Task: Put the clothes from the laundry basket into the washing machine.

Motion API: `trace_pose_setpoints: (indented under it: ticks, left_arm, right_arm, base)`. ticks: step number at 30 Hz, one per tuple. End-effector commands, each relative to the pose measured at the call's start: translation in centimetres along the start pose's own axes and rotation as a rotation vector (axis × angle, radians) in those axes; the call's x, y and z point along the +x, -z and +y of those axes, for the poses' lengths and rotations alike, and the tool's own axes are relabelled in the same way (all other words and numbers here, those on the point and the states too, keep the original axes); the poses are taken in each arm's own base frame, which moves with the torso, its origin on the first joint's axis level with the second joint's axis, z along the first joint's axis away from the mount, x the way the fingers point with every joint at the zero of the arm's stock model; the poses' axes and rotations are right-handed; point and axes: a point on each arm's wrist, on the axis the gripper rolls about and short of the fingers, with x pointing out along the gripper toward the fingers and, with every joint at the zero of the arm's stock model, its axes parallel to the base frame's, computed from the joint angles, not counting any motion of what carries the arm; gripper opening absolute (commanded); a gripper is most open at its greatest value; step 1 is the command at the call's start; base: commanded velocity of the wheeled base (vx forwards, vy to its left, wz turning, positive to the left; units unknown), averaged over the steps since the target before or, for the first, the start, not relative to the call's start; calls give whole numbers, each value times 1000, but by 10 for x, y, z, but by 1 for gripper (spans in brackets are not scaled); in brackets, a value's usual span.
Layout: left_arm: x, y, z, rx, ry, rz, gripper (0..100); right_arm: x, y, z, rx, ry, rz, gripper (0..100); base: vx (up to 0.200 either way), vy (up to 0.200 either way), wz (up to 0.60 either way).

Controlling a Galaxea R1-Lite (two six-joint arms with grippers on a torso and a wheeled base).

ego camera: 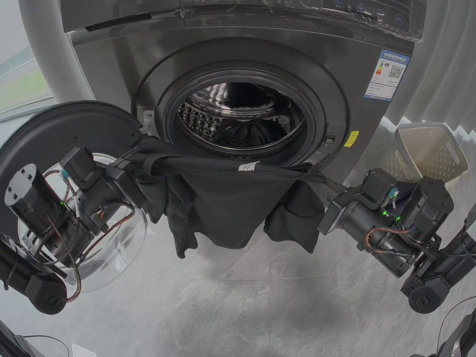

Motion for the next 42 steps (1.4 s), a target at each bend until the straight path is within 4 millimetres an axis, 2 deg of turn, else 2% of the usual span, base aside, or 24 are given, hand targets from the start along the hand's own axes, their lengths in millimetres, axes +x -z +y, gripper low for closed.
trace_pose_setpoints:
  ticks: [1, 6, 11, 22, 42]
  left_arm:
    - [0, -7, 2, 11, 14, -24, 0]
    - [-2, -4, 3, 13, 20, -8, 0]
    - [0, -11, 2, 13, 23, -38, 0]
    - [-5, -20, -2, 19, 36, -65, 0]
    - [1, -17, -6, 16, 72, -61, 0]
  right_arm:
    - [0, -3, 0, 7, 2, -11, 0]
    - [8, -10, -8, 14, 28, -52, 0]
    - [12, -25, -11, 3, 42, -117, 0]
    - [3, -51, -7, 8, 22, -198, 0]
    - [3, -52, -5, 13, 13, -204, 0]
  base:
    - [0, 0, 0]
    - [0, 0, 0]
    - [0, 0, 0]
    - [0, 0, 0]
    - [0, 0, 0]
